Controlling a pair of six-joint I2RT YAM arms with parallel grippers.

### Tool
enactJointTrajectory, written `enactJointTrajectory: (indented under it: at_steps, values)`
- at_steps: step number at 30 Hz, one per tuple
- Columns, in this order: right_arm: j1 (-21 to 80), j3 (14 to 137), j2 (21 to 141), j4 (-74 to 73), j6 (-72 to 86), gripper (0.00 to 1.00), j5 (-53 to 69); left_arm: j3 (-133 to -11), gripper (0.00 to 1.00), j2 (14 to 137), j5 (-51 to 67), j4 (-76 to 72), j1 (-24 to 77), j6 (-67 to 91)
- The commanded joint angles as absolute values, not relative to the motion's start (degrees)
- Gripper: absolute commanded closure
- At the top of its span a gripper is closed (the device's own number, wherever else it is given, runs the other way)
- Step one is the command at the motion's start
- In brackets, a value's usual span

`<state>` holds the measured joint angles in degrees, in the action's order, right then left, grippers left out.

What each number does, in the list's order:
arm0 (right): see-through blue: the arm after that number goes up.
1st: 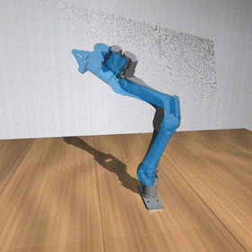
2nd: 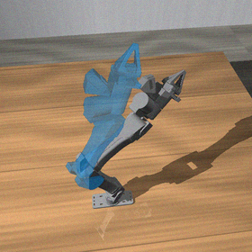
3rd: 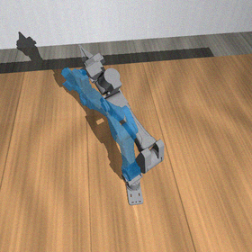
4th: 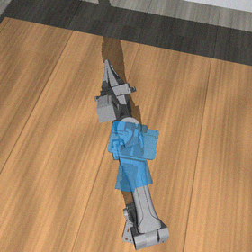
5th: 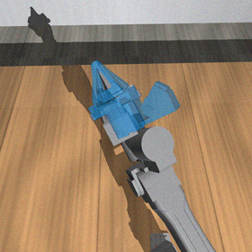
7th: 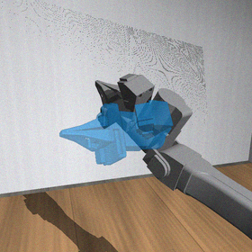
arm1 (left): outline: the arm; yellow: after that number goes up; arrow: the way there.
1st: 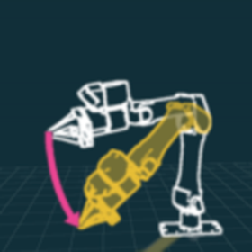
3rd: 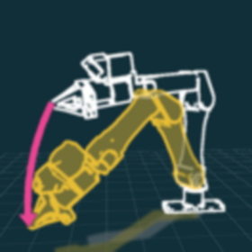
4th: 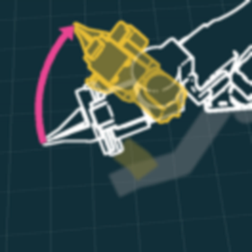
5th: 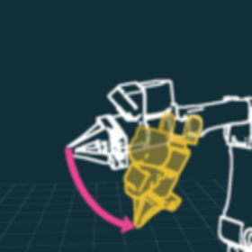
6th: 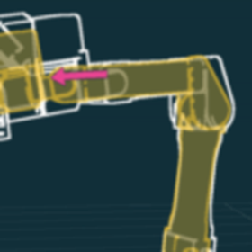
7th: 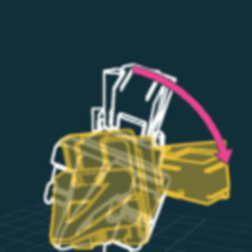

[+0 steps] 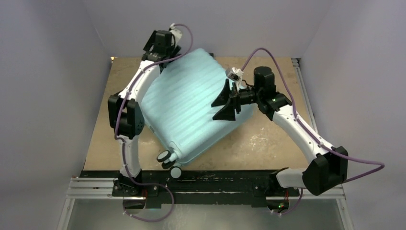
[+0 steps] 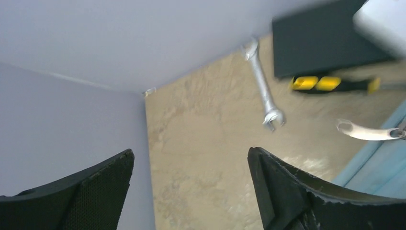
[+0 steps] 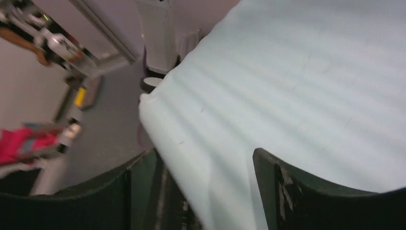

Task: Pack the luggage
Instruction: Zip the luggage at the center of the board.

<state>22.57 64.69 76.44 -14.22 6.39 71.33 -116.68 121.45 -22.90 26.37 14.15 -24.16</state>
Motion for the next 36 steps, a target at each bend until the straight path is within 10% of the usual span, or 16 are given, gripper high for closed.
enactJointTrajectory:
  at_steps: [1,13,36]
  values:
    - [21.91,67.34,74.25,-2.3,-11.62,0.19,64.9,-114.91,0.06,98.09,-12.18,39.62,31.46,-20.96]
    - [17.58,67.82,78.81,-8.36,-16.81,0.1,66.25,-73.69,0.01,64.03,-20.84,30.24,24.57,-22.72]
    - [13.1,75.53,57.4,-59.75,-67.08,0.01,47.51,-75.8,0.01,49.31,27.09,58.56,22.41,-33.01]
